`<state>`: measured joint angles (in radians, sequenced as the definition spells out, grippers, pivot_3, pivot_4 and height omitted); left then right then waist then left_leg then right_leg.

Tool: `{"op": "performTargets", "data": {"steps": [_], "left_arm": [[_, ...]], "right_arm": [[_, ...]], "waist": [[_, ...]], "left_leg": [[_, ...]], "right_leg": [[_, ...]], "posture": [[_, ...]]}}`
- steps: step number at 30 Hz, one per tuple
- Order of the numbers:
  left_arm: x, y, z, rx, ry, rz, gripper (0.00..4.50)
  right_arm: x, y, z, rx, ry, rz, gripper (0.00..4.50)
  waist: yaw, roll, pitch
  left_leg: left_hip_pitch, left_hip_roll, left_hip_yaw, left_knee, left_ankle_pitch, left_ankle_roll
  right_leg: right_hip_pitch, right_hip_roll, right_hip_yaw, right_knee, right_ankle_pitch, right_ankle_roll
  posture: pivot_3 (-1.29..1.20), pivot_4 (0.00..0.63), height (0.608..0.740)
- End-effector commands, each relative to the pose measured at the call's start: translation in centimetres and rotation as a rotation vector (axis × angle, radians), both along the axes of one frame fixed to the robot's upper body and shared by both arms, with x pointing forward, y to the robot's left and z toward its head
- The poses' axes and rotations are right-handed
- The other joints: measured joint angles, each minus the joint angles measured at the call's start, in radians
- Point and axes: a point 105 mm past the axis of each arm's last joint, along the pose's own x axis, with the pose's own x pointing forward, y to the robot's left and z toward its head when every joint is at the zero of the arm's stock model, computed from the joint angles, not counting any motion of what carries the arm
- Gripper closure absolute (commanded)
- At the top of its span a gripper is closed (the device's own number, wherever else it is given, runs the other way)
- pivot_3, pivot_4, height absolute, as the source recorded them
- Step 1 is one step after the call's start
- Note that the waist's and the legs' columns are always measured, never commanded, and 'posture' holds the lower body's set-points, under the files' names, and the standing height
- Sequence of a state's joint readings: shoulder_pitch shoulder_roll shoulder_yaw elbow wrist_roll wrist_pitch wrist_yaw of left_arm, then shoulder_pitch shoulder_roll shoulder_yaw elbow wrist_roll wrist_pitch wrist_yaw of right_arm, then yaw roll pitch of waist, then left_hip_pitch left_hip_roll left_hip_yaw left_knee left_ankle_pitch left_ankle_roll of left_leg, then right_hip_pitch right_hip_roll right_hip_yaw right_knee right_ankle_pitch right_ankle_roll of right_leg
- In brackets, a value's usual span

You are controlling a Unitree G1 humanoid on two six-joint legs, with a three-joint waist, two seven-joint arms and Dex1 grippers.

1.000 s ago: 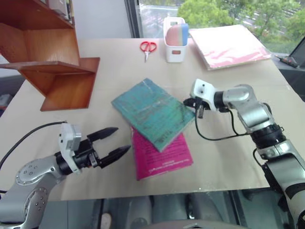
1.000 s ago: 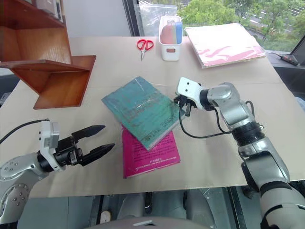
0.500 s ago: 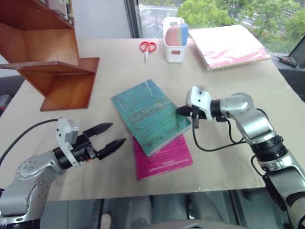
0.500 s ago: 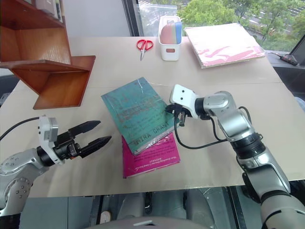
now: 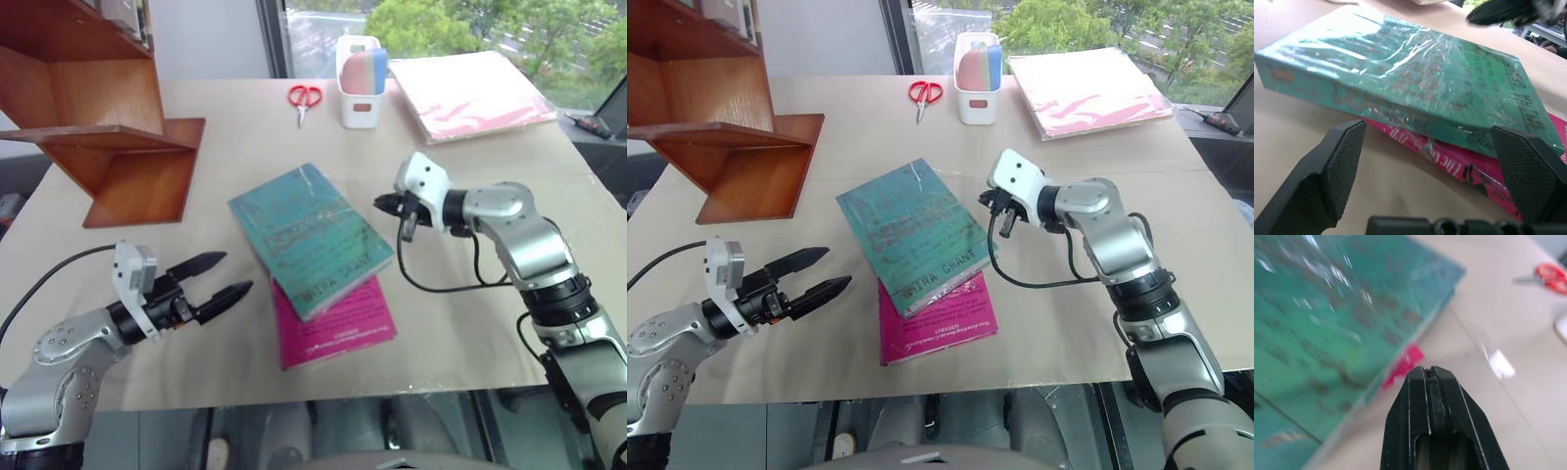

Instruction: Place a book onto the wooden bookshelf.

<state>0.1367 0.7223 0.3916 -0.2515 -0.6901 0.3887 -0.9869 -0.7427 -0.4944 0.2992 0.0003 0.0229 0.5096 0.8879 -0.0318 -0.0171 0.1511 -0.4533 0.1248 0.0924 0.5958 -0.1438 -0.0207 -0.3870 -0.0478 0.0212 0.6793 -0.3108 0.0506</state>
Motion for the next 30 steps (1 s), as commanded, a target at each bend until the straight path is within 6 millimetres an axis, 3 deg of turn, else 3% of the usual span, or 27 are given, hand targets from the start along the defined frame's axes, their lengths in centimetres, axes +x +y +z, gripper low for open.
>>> {"op": "performTargets", "data": {"steps": [1, 13, 22, 24, 27, 30], "left_arm": [[0.0, -0.1, 0.6, 0.006, -0.031, -0.011, 0.0], [-0.3, -0.1, 0.6, 0.002, -0.022, -0.006, 0.0], [-0.6, 0.0, 0.2, -0.007, 0.01, -0.004, 0.0], [-0.6, 0.0, 0.3, -0.034, 0.036, 0.003, 0.0], [-0.3, 0.2, 0.6, -0.127, 0.111, 0.021, 0.0], [0.1, 0.3, 0.9, -0.21, 0.186, 0.042, 0.0]], "right_arm": [[-0.5, 0.7, 0.3, -0.008, -0.03, 0.041, 4.49], [-3.0, 2.8, -0.1, 0.022, 0.009, 0.193, 4.49], [-3.5, 3.5, 0.0, 0.056, 0.007, 0.214, 4.49], [-3.6, 3.3, 0.4, 0.105, 0.004, 0.22, 4.49], [-4.1, 1.4, 1.3, 0.13, -0.022, 0.238, 4.49], [-5.3, -0.6, 3.1, 0.213, -0.042, 0.253, 3.63]], "waist": [[0.0, 0.0, 0.0], [0.0, 0.0, 0.0], [0.0, 0.0, 0.0], [0.0, -0.001, 0.0], [0.004, -0.001, 0.0], [0.018, -0.001, 0.0]], "left_leg": [[0.0, 0.0, 0.0, 0.0, 0.0, 0.0], [0.0, 0.0, 0.0, 0.0, 0.0, 0.0], [0.0, 0.0, 0.0, 0.0, 0.0, 0.0], [0.0, 0.0, 0.0, 0.0, 0.0, 0.0], [0.0, 0.0, -0.001, 0.0, 0.0, 0.0], [0.0, 0.0, -0.001, 0.001, 0.0, 0.0]], "right_leg": [[0.0, 0.0, 0.0, 0.0, 0.0, 0.0], [0.0, 0.0, 0.0, 0.0, 0.0, 0.0], [0.0, 0.0, 0.0, 0.001, 0.0, 0.0], [0.0, 0.0, 0.0, 0.001, 0.0, 0.0], [0.0, 0.0, 0.0, 0.0, 0.0, 0.0], [0.001, 0.0, 0.0, 0.0, 0.0, 0.0]], "posture": [[0.0, 0.15, 0.74], [0.0, 0.15, 0.74], [0.0, 0.15, 0.74], [0.0, 0.15, 0.74], [0.0, 0.15, 0.74], [0.0, 0.15, 0.74]]}}
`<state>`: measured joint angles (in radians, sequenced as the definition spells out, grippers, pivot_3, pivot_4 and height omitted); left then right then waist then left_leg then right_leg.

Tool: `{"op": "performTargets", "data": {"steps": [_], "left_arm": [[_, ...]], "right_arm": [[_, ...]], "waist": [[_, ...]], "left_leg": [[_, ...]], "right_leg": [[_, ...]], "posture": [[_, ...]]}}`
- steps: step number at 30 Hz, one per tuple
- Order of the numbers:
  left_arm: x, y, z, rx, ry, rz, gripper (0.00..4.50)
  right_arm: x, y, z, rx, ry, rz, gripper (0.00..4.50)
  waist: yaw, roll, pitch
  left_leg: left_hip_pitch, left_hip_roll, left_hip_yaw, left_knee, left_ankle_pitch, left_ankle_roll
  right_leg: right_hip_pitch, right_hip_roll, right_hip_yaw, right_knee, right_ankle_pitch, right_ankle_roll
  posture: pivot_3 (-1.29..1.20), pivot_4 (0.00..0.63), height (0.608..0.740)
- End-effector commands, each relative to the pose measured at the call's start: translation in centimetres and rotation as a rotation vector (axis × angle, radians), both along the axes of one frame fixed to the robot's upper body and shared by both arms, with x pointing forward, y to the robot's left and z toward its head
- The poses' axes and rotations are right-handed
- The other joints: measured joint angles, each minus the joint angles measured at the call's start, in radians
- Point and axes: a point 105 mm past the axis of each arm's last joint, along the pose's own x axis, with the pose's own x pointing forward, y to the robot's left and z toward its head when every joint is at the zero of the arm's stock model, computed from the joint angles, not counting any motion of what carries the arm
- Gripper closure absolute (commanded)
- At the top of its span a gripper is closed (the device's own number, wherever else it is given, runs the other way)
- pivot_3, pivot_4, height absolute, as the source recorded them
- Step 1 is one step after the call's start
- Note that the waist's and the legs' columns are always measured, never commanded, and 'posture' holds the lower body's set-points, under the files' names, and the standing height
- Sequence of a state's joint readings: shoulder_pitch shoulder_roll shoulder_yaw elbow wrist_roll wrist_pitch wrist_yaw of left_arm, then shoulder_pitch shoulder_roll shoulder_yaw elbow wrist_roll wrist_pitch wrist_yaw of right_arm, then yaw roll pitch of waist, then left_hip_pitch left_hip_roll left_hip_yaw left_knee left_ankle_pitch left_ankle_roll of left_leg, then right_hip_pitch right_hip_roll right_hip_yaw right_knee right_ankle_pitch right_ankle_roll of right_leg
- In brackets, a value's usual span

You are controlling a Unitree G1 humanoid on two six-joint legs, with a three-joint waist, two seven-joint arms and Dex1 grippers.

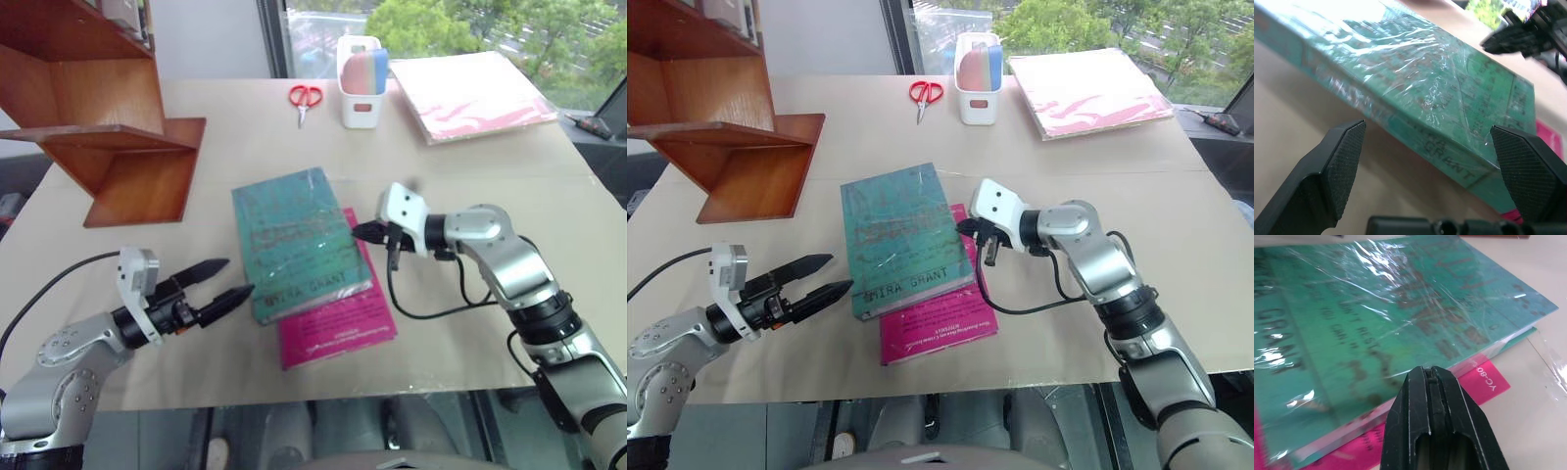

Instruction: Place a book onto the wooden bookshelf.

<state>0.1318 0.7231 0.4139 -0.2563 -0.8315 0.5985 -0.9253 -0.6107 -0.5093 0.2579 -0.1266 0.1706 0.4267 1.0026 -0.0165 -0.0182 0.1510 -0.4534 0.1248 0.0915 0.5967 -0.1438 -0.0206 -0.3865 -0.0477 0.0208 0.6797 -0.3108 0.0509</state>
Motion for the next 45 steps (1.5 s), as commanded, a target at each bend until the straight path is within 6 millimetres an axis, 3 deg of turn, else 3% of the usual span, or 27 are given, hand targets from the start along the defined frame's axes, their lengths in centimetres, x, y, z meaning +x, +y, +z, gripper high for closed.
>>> {"op": "performTargets", "data": {"steps": [1, 5, 6, 9, 15, 18, 19, 33, 41, 44, 45], "left_arm": [[0.3, 0.4, 1.5, -0.077, 0.047, 0.02, 0.0], [0.8, 0.4, 1.4, -0.12, 0.146, 0.023, 0.0], [1.0, 0.4, 1.4, -0.155, 0.197, 0.022, 0.0], [1.7, 0.3, 1.5, -0.231, 0.306, -0.001, 0.0], [2.9, 1.3, 1.1, -0.31, 0.456, 0.042, 0.0], [3.5, 0.9, 0.6, -0.337, 0.502, 0.038, 0.0], [3.8, 0.4, 0.6, -0.364, 0.515, 0.022, 0.0], [5.9, -1.6, 0.9, -0.511, 0.601, -0.062, 0.0], [6.0, -2.5, -0.4, -0.576, 0.709, -0.101, 0.0], [6.2, -2.6, -0.7, -0.58, 0.73, -0.102, 0.78], [6.3, -2.6, -0.7, -0.586, 0.735, -0.102, 1.29]], "right_arm": [[-1.6, -2.1, 3.9, 0.119, -0.088, 0.031, 3.2], [-2.0, -3.6, 5.3, 0.212, -0.157, -0.018, 1.44], [-2.9, -3.7, 5.4, 0.228, -0.148, 0.018, 0.89], [-4.9, -3.6, 5.6, 0.255, -0.153, 0.109, 0.89], [-5.9, -2.8, 5.8, 0.277, -0.15, 0.172, 0.89], [-6.4, -2.4, 6.0, 0.304, -0.135, 0.195, 0.08], [-6.6, -2.4, 6.0, 0.303, -0.138, 0.205, 0.03], [-8.6, -2.4, 4.9, 0.263, -0.119, 0.301, 0.03], [-9.1, -2.6, 4.4, 0.248, -0.101, 0.307, 0.03], [-9.3, -2.5, 4.2, 0.246, -0.098, 0.31, 0.0], [-9.4, -2.5, 4.2, 0.246, -0.096, 0.311, 0.0]], "waist": [[0.007, 0.0, 0.0], [0.002, -0.001, 0.0], [0.002, -0.001, 0.0], [0.004, -0.002, 0.0], [0.001, -0.002, 0.0], [0.005, -0.002, 0.0], [0.006, -0.002, 0.0], [0.008, -0.005, 0.001], [0.009, -0.005, 0.001], [0.009, -0.005, 0.001], [0.009, -0.005, 0.001]], "left_leg": [[0.0, 0.0, -0.001, 0.0, 0.0, 0.0], [0.002, 0.0, -0.002, 0.0, 0.0, 0.0], [0.002, 0.0, -0.002, 0.0, 0.0, 0.0], [0.002, 0.0, -0.003, 0.0, 0.0, 0.0], [0.003, 0.0, -0.004, 0.001, 0.0, 0.0], [0.002, 0.0, -0.005, 0.001, 0.0, 0.0], [0.002, 0.0, -0.005, 0.001, 0.0, 0.0], [0.002, -0.001, -0.008, 0.003, 0.0, 0.0], [0.002, -0.001, -0.008, 0.003, 0.0, 0.0], [0.002, -0.001, -0.009, 0.003, 0.0, 0.0], [0.002, -0.001, -0.01, 0.003, 0.0, 0.0]], "right_leg": [[0.0, 0.0, 0.0, 0.0, 0.0, 0.0], [0.002, 0.0, -0.001, 0.0, 0.0, 0.0], [0.003, 0.001, -0.001, 0.0, 0.0, 0.0], [0.003, 0.001, -0.001, 0.001, 0.0, 0.0], [0.004, 0.001, -0.002, 0.0, 0.0, 0.0], [0.004, 0.001, -0.002, 0.001, 0.0, 0.0], [0.004, 0.001, -0.003, 0.001, 0.0, 0.0], [0.007, 0.001, -0.005, 0.0, 0.0, 0.0], [0.007, 0.001, -0.005, 0.0, 0.0, 0.0], [0.008, 0.001, -0.006, 0.0, 0.0, 0.0], [0.008, 0.001, -0.006, 0.0, 0.0, 0.0]], "posture": [[0.0, 0.15, 0.74], [0.0, 0.15, 0.74], [0.0, 0.15, 0.74], [0.0, 0.15, 0.74], [0.0, 0.15, 0.74], [0.0, 0.15, 0.74], [0.0, 0.15, 0.74], [0.0, 0.15, 0.74], [0.0, 0.15, 0.74], [0.0, 0.15, 0.74], [0.0, 0.15, 0.74]]}}
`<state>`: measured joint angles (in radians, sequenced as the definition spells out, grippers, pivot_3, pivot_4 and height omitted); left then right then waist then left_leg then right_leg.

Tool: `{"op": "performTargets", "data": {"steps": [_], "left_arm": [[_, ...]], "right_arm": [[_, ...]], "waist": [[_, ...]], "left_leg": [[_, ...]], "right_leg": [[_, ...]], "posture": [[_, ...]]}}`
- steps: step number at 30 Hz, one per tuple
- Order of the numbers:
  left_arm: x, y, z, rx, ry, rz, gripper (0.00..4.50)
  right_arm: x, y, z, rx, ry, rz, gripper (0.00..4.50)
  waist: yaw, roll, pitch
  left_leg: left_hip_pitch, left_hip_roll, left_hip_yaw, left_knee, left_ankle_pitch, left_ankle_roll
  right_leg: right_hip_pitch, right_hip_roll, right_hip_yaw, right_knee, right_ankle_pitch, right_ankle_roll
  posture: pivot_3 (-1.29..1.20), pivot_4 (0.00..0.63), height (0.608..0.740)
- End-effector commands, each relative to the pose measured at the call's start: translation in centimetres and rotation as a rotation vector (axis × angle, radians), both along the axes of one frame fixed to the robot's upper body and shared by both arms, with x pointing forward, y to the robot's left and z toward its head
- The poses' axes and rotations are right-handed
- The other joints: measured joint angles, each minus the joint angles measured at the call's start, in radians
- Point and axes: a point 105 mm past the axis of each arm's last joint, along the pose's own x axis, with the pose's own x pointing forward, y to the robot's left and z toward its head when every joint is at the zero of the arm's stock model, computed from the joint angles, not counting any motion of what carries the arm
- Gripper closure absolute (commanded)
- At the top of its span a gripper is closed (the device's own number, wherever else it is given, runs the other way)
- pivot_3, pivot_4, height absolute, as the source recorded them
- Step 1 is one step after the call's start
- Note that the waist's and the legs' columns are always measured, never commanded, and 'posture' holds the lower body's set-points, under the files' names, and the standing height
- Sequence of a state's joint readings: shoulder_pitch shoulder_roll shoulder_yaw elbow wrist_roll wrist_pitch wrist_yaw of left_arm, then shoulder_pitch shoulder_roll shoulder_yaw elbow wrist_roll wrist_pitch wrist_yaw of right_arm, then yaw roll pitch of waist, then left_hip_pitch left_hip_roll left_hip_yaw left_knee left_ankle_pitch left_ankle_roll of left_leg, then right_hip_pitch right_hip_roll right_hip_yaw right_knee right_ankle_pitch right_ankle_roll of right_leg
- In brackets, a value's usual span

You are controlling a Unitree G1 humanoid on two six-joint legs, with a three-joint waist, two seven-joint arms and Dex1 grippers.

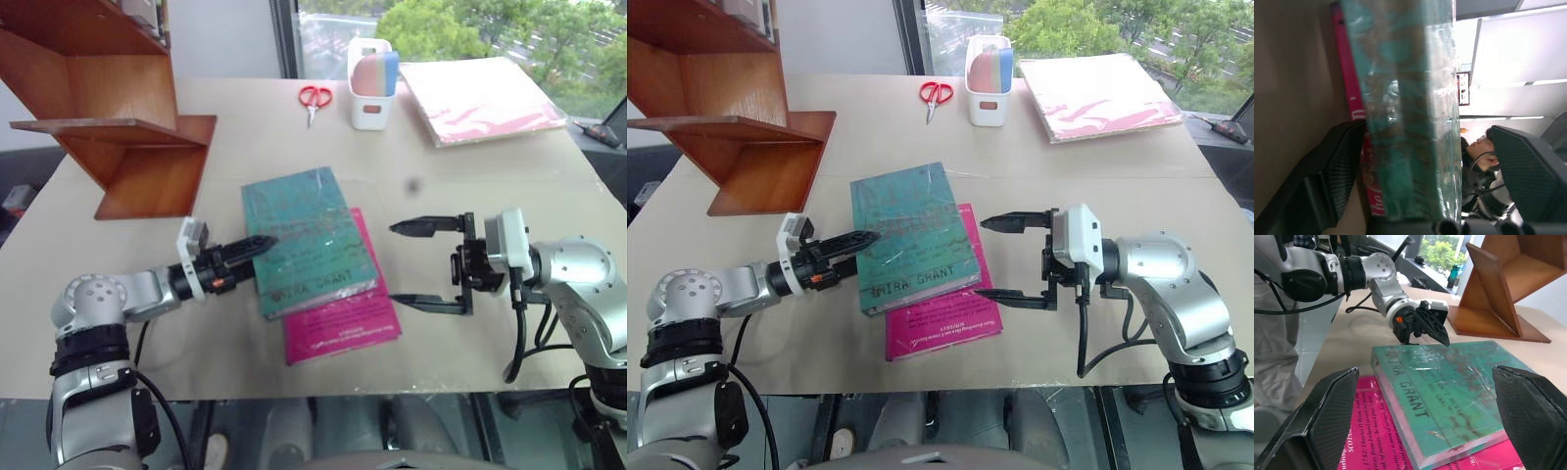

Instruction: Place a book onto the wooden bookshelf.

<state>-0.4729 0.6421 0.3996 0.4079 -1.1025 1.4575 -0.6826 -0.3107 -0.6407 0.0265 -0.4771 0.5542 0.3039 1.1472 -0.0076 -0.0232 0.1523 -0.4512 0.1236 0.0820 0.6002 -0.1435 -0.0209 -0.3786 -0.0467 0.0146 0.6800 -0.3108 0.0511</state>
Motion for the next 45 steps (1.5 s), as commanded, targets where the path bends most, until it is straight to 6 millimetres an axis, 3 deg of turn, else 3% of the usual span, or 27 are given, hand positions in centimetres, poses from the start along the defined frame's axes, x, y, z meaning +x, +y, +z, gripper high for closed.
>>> {"op": "performTargets", "data": {"steps": [1, 3, 7, 13, 16, 19, 22, 24, 26, 28, 30, 33, 36, 40, 42, 45], "left_arm": [[0.3, -0.1, 0.7, -0.029, -0.007, -0.014, 1.75], [0.4, 0.0, 0.7, -0.039, 0.0, -0.015, 2.94], [0.3, 0.0, 1.3, -0.058, -0.005, -0.03, 4.41], [-0.6, 2.1, 4.1, -0.082, -0.103, 0.018, 4.41], [-1.5, 1.6, 6.3, -0.038, -0.223, -0.005, 4.41], [-2.1, -0.4, 8.6, 0.052, -0.406, -0.042, 4.41], [-2.9, -4.0, 11.4, 0.143, -0.627, -0.117, 4.41], [-2.5, -6.6, 14.5, 0.316, -0.912, -0.078, 4.41], [-1.6, -7.9, 17.1, 0.58, -1.221, 0.0, 4.41], [0.4, -6.9, 19.4, 0.977, -1.564, 0.13, 4.41], [0.8, -6.4, 20.6, 1.287, -1.83, 0.083, 4.41], [-0.1, -5.4, 22.1, 1.439, -1.949, -0.079, 4.41], [-0.9, -0.5, 24.7, 1.81, -1.812, -0.262, 4.41], [-1.9, 5.1, 27.2, 2.101, -1.63, -0.317, 4.41], [-2.4, 7.3, 28.4, 2.223, -1.561, -0.321, 4.41], [-2.7, 9.3, 28.6, 2.291, -1.458, -0.364, 4.41]], "right_arm": [[-0.8, 0.3, 0.7, 0.006, -0.04, 0.028, 0.0], [-0.8, 0.3, 0.6, 0.004, -0.038, 0.029, 0.0], [-0.7, 0.2, 0.3, 0.001, -0.035, 0.027, 0.0], [-0.1, 0.0, 0.3, 0.007, -0.037, 0.002, 0.0], [0.4, -0.2, 0.2, 0.022, -0.041, -0.019, 0.0], [0.8, -0.4, 0.4, 0.053, -0.042, -0.05, 0.0], [1.3, -1.0, 0.8, 0.074, -0.035, -0.082, 0.0], [1.7, -1.6, 1.4, 0.087, -0.039, -0.112, 0.0], [2.2, -2.1, 2.4, 0.115, -0.05, -0.146, 0.0], [3.3, -2.4, 2.7, 0.123, -0.075, -0.219, 0.0], [4.6, -2.6, 2.7, 0.126, -0.077, -0.306, 0.0], [5.5, -2.5, 2.9, 0.148, -0.045, -0.329, 0.0], [6.8, -3.0, 3.7, 0.174, -0.031, -0.359, 0.0], [7.8, -2.7, 4.5, 0.173, -0.057, -0.346, 0.0], [8.3, -2.5, 5.1, 0.183, -0.069, -0.323, 0.0], [8.9, -2.4, 5.3, 0.178, -0.084, -0.299, 0.0]], "waist": [[0.0, 0.0, 0.0], [0.0, 0.0, 0.0], [0.0, 0.0, 0.0], [-0.008, 0.0, 0.0], [-0.005, -0.001, 0.0], [0.006, -0.002, 0.001], [0.017, -0.003, 0.001], [0.024, -0.004, 0.002], [0.024, -0.004, 0.002], [0.019, -0.003, 0.002], [0.011, -0.002, 0.002], [0.012, -0.001, 0.002], [0.01, -0.003, 0.005], [0.013, -0.002, 0.005], [0.015, -0.001, 0.006], [0.022, -0.001, 0.007]], "left_leg": [[0.0, 0.0, 0.0, 0.0, 0.0, 0.0], [0.0, 0.0, 0.0, 0.0, 0.0, 0.0], [0.0, 0.0, -0.001, 0.0, 0.0, 0.0], [0.0, 0.0, -0.001, 0.0, 0.0, 0.0], [0.0, 0.0, -0.001, 0.0, 0.0, 0.0], [-0.001, 0.0, -0.002, 0.001, 0.0, 0.0], [-0.002, 0.0, -0.002, 0.002, 0.0, 0.0], [-0.001, 0.0, -0.002, 0.003, 0.0, 0.0], [-0.002, -0.001, -0.003, 0.003, 0.0, -0.001], [-0.001, -0.001, -0.002, 0.003, 0.001, -0.002], [0.003, -0.001, 0.001, 0.0, 0.002, -0.004], [0.002, -0.001, 0.003, -0.003, 0.002, -0.003], [-0.005, 0.0, 0.005, -0.002, 0.002, -0.004], [-0.012, 0.0, 0.006, -0.002, 0.003, -0.004], [-0.013, 0.0, 0.007, -0.002, 0.002, -0.003], [-0.013, 0.0, 0.007, -0.001, 0.001, -0.001]], "right_leg": [[0.0, 0.0, 0.0, 0.0, 0.0, 0.0], [0.0, 0.0, 0.0, 0.0, 0.0, 0.0], [0.0, 0.0, -0.001, 0.0, 0.0, 0.0], [0.0, 0.0, -0.001, 0.0, 0.0, 0.0], [0.0, 0.0, -0.001, 0.0, 0.0, 0.0], [0.0, 0.0, -0.002, 0.0, 0.0, 0.0], [0.001, 0.0, -0.001, 0.0, 0.0, 0.0], [0.001, 0.0, -0.001, 0.001, 0.0, 0.0], [0.002, 0.0, -0.002, 0.001, 0.0, 0.0], [0.002, 0.0, -0.001, 0.0, 0.001, 0.0], [0.002, 0.001, 0.004, -0.001, 0.001, 0.0], [-0.001, 0.001, 0.005, -0.001, 0.0, 0.0], [-0.008, 0.001, 0.006, -0.003, 0.0, 0.0], [-0.016, 0.001, 0.007, -0.002, 0.0, 0.001], [-0.017, 0.001, 0.007, -0.002, -0.001, 0.002], [-0.017, 0.001, 0.007, 0.0, -0.001, 0.002]], "posture": [[0.0, 0.15, 0.74], [0.0, 0.15, 0.74], [0.0, 0.15, 0.74], [0.0, 0.15, 0.74], [0.0, 0.15, 0.74], [0.0, 0.15, 0.74], [0.0, 0.15, 0.74], [0.0, 0.15, 0.74], [0.0, 0.15, 0.74], [0.0, 0.15, 0.74], [0.0, 0.15, 0.74], [0.0, 0.15, 0.74], [0.0, 0.15, 0.74], [0.0, 0.15, 0.74], [0.0, 0.15, 0.74], [0.0, 0.15, 0.74]]}}
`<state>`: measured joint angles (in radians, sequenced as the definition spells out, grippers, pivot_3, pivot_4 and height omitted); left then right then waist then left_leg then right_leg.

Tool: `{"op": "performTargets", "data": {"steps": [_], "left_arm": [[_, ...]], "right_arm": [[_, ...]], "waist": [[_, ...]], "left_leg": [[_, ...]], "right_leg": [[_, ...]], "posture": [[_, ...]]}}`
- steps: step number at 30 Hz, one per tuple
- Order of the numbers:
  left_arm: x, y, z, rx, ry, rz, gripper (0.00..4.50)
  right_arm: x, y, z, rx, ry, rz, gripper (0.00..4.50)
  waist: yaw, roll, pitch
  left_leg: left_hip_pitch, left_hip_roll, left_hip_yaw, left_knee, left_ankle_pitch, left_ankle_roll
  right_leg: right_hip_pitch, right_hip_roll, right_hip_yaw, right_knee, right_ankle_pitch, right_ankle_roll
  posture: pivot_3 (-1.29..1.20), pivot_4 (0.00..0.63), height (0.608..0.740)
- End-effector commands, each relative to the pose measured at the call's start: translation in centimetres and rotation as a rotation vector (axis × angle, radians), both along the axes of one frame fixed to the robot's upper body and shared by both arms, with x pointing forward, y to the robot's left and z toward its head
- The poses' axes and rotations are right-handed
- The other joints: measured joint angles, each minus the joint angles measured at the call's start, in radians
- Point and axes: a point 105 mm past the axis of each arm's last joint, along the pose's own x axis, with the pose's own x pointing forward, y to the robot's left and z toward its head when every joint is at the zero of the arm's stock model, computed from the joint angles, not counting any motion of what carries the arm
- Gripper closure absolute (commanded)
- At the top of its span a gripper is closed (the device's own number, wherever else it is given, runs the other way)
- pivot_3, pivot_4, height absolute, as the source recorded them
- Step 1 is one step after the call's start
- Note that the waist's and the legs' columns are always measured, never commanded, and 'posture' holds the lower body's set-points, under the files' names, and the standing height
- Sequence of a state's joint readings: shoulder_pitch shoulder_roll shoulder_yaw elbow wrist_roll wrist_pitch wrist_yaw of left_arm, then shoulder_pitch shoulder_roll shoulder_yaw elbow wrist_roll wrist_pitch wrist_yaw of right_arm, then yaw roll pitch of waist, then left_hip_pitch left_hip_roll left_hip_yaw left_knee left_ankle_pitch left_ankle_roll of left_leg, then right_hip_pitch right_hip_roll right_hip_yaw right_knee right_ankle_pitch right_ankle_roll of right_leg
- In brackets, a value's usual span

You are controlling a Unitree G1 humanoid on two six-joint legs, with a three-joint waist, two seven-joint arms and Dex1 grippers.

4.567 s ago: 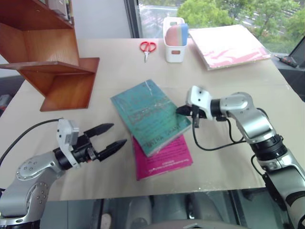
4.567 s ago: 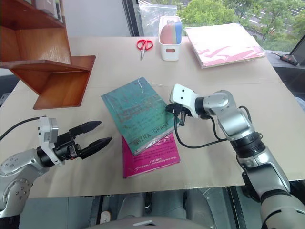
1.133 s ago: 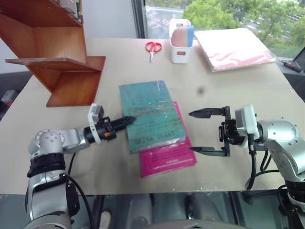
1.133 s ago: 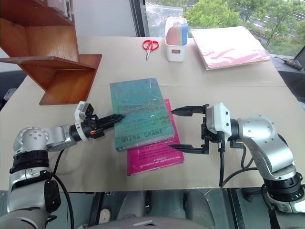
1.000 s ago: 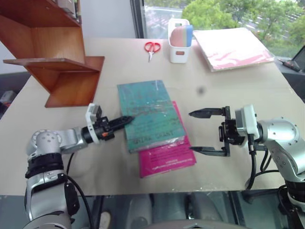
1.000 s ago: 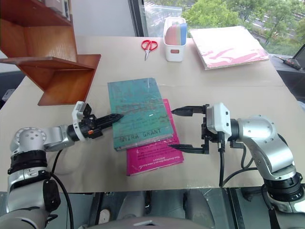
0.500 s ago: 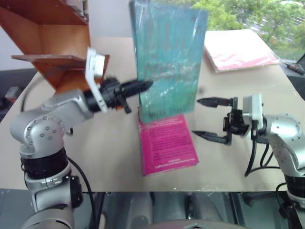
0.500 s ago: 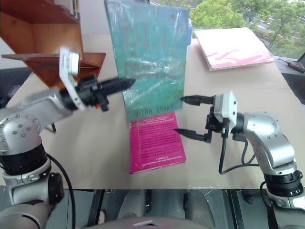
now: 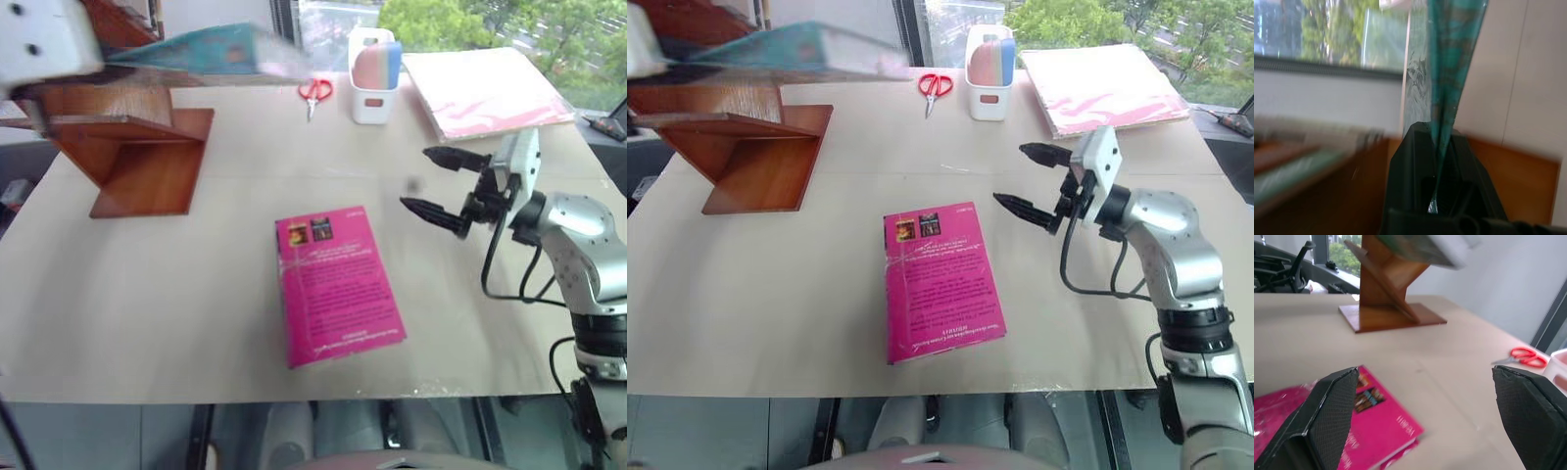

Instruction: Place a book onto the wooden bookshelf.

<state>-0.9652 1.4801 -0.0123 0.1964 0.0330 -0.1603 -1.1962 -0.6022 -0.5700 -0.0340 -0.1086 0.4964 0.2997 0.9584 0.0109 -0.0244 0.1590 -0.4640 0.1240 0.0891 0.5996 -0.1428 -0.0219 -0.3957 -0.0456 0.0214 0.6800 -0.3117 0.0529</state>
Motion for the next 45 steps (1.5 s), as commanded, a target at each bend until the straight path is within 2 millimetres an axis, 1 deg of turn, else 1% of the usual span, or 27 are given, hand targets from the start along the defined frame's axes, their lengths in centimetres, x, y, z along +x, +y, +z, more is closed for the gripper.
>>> {"op": "performTargets", "data": {"steps": [1, 2, 5, 8, 12, 13, 16, 19, 20, 23, 24, 25, 26, 27, 31, 33, 36, 38, 39, 40, 41, 43, 44, 45], "left_arm": [[-1.2, 2.3, 1.3, 0.069, -0.009, 0.081, 4.41], [-1.3, 3.3, 1.0, 0.077, 0.013, 0.109, 4.41], [-0.6, 7.3, -0.2, 0.099, 0.038, 0.223, 4.41], [0.4, 9.5, -1.7, 0.08, 0.066, 0.267, 4.41], [1.7, 10.6, -2.8, 0.06, 0.068, 0.279, 4.41], [2.1, 10.8, -3.3, 0.043, 0.071, 0.283, 4.41], [2.8, 11.3, -4.1, 0.051, 0.086, 0.311, 4.41], [3.2, 11.2, -3.9, 0.008, 0.081, 0.308, 4.41], [3.3, 11.2, -3.9, 0.004, 0.074, 0.309, 4.06], [3.3, 11.4, -3.7, -0.017, 0.066, 0.319, 3.26], [3.3, 11.4, -3.5, -0.029, 0.05, 0.313, 2.69], [3.3, 11.3, -3.4, -0.036, 0.038, 0.307, 2.27], [3.0, 11.4, -3.1, -0.049, 0.019, 0.303, 1.73], [2.7, 11.5, -2.9, -0.068, 0.011, 0.296, 1.35], [1.3, 11.7, -2.5, -0.112, -0.004, 0.25, 1.35], [0.5, 11.4, -2.2, -0.172, -0.024, 0.195, 1.35], [-1.1, 9.7, -0.1, -0.404, -0.119, 0.009, 1.35], [-1.9, 8.8, 0.3, -0.503, -0.118, -0.068, 1.35], [-2.2, 8.2, 0.2, -0.537, -0.108, -0.095, 1.35], [-2.4, 7.2, 0.0, -0.612, -0.081, -0.13, 1.35], [-2.6, 6.1, -0.6, -0.68, -0.025, -0.152, 1.35], [-3.9, 2.5, -2.8, -0.844, 0.195, -0.216, 1.35], [-4.5, 1.0, -3.5, -0.891, 0.26, -0.237, 1.35], [-4.9, 0.0, -3.9, -0.92, 0.291, -0.245, 1.35]], "right_arm": [[0.2, 0.4, 0.9, -0.004, -0.063, 0.039, 0.0], [0.3, 0.9, 1.1, -0.002, -0.079, 0.043, 0.0], [-0.3, 2.3, 2.5, 0.044, -0.134, 0.102, 0.0], [-1.3, 3.5, 3.8, 0.071, -0.189, 0.155, 0.0], [-1.9, 4.4, 5.3, 0.142, -0.232, 0.188, 0.0], [-1.6, 4.7, 5.6, 0.168, -0.226, 0.182, 0.0], [-1.7, 5.6, 5.6, 0.166, -0.232, 0.191, 0.0], [-1.9, 5.9, 5.9, 0.182, -0.231, 0.198, 0.0], [-1.9, 5.9, 5.9, 0.185, -0.233, 0.193, 0.0], [-1.6, 5.9, 6.2, 0.202, -0.237, 0.181, 0.0], [-1.6, 5.8, 6.5, 0.217, -0.238, 0.18, 0.0], [-1.5, 5.8, 6.6, 0.228, -0.238, 0.179, 0.0], [-1.6, 5.8, 6.6, 0.227, -0.246, 0.186, 0.0], [-1.6, 5.7, 6.5, 0.225, -0.249, 0.192, 0.0], [-1.7, 5.4, 6.3, 0.233, -0.246, 0.201, 0.0], [-1.7, 5.2, 6.2, 0.245, -0.24, 0.206, 0.0], [-1.7, 5.0, 6.0, 0.256, -0.219, 0.208, 0.0], [-1.6, 4.8, 5.9, 0.257, -0.206, 0.206, 0.0], [-1.6, 4.7, 5.8, 0.26, -0.199, 0.207, 0.0], [-1.6, 4.7, 5.8, 0.264, -0.194, 0.207, 0.0], [-1.6, 4.7, 5.9, 0.272, -0.191, 0.208, 0.0], [-1.7, 4.6, 6.4, 0.314, -0.179, 0.21, 0.0], [-1.7, 4.6, 6.7, 0.329, -0.174, 0.211, 0.0], [-1.8, 4.5, 6.8, 0.337, -0.171, 0.212, 0.0]], "waist": [[0.004, 0.0, 0.0], [0.004, 0.0, 0.0], [0.002, 0.0, 0.0], [0.0, 0.0, 0.0], [-0.012, -0.002, 0.002], [-0.018, -0.003, 0.002], [-0.029, -0.003, 0.002], [-0.031, -0.003, 0.002], [-0.031, -0.003, 0.002], [-0.03, -0.003, 0.002], [-0.028, -0.003, 0.002], [-0.026, -0.003, 0.002], [-0.024, -0.003, 0.002], [-0.023, -0.003, 0.002], [-0.023, -0.006, 0.004], [-0.024, -0.006, 0.004], [-0.024, -0.007, 0.004], [-0.024, -0.008, 0.004], [-0.024, -0.007, 0.004], [-0.026, -0.006, 0.004], [-0.026, -0.006, 0.005], [-0.026, -0.005, 0.005], [-0.028, -0.006, 0.005], [-0.027, -0.006, 0.005]], "left_leg": [[0.0, 0.0, 0.0, 0.0, 0.0, 0.0], [0.0, 0.0, 0.0, 0.001, 0.0, 0.0], [0.0, 0.0, 0.0, 0.002, 0.0, 0.0], [0.0, 0.001, 0.001, 0.003, 0.0, 0.0], [0.0, 0.002, 0.001, 0.008, 0.0, 0.001], [0.0, 0.002, 0.001, 0.009, 0.0, 0.001], [0.0, 0.002, 0.001, 0.011, 0.0, 0.001], [0.0, 0.003, 0.001, 0.012, 0.0, 0.001], [0.0, 0.003, 0.001, 0.012, 0.0, 0.001], [0.0, 0.003, 0.001, 0.011, 0.0, 0.001], [0.0, 0.003, 0.001, 0.011, 0.0, 0.001], [0.0, 0.003, 0.001, 0.011, 0.0, 0.001], [0.0, 0.003, 0.001, 0.011, 0.0, 0.001], [-0.001, 0.003, 0.001, 0.011, 0.0, 0.001], [-0.001, 0.003, 0.001, 0.012, 0.0, 0.001], [-0.001, 0.003, 0.001, 0.012, 0.0, 0.001], [-0.001, 0.003, 0.0, 0.012, 0.0, 0.0], [-0.002, 0.004, 0.0, 0.014, 0.0, 0.0], [-0.002, 0.004, 0.0, 0.014, 0.0, 0.0], [-0.001, 0.004, 0.0, 0.014, 0.0, 0.001], [0.0, 0.004, 0.0, 0.014, 0.0, 0.001], [0.0, 0.005, -0.001, 0.014, 0.0, 0.0], [0.001, 0.005, -0.001, 0.015, 0.0, 0.0], [0.001, 0.005, -0.002, 0.016, 0.0, 0.0]], "right_leg": [[0.0, 0.0, 0.0, 0.0, 0.0, 0.0], [0.001, 0.0, 0.0, 0.0, 0.0, 0.0], [0.0, 0.0, 0.0, 0.003, 0.0, 0.0], [-0.002, 0.0, 0.0, 0.008, 0.0, 0.0], [-0.003, 0.001, 0.001, 0.013, 0.0, 0.0], [-0.002, 0.001, 0.001, 0.015, 0.0, 0.0], [-0.003, 0.001, 0.001, 0.018, 0.0, 0.0], [-0.004, 0.001, 0.002, 0.019, 0.0, 0.0], [-0.004, 0.001, 0.002, 0.019, 0.0, 0.0], [-0.004, 0.001, 0.003, 0.018, 0.0, 0.0], [-0.004, 0.001, 0.003, 0.018, 0.0, 0.0], [-0.005, 0.001, 0.003, 0.018, 0.0, 0.0], [-0.005, 0.001, 0.003, 0.018, 0.0, 0.0], [-0.004, 0.001, 0.003, 0.018, 0.0, 0.0], [-0.004, 0.001, 0.002, 0.018, 0.0, 0.0], [-0.004, 0.001, 0.002, 0.018, 0.0, 0.0], [-0.004, 0.001, 0.001, 0.019, 0.0, 0.0], [-0.004, 0.001, 0.001, 0.02, 0.0, 0.0], [-0.004, 0.001, 0.0, 0.02, 0.0, 0.0], [-0.003, 0.001, 0.001, 0.02, 0.0, 0.0], [-0.002, 0.001, 0.001, 0.02, 0.0, 0.0], [-0.001, 0.001, 0.001, 0.021, 0.0, 0.0], [-0.001, 0.001, 0.0, 0.024, 0.0, 0.0], [-0.001, 0.002, 0.0, 0.024, 0.0, 0.0]], "posture": [[0.0, 0.15, 0.74], [0.0, 0.15, 0.74], [0.0, 0.15, 0.74], [0.0, 0.15, 0.74], [0.0, 0.15, 0.74], [0.0, 0.15, 0.74], [0.0, 0.15, 0.74], [0.0, 0.15, 0.74], [0.0, 0.15, 0.74], [0.0, 0.15, 0.74], [0.0, 0.15, 0.74], [0.0, 0.15, 0.74], [0.0, 0.15, 0.74], [0.0, 0.15, 0.74], [0.0, 0.15, 0.74], [0.0, 0.15, 0.74], [0.0, 0.15, 0.74], [0.0, 0.15, 0.74], [0.0, 0.15, 0.74], [0.0, 0.15, 0.74], [0.0, 0.15, 0.74], [0.0, 0.15, 0.74], [0.0, 0.15, 0.74], [0.0, 0.15, 0.74]]}}
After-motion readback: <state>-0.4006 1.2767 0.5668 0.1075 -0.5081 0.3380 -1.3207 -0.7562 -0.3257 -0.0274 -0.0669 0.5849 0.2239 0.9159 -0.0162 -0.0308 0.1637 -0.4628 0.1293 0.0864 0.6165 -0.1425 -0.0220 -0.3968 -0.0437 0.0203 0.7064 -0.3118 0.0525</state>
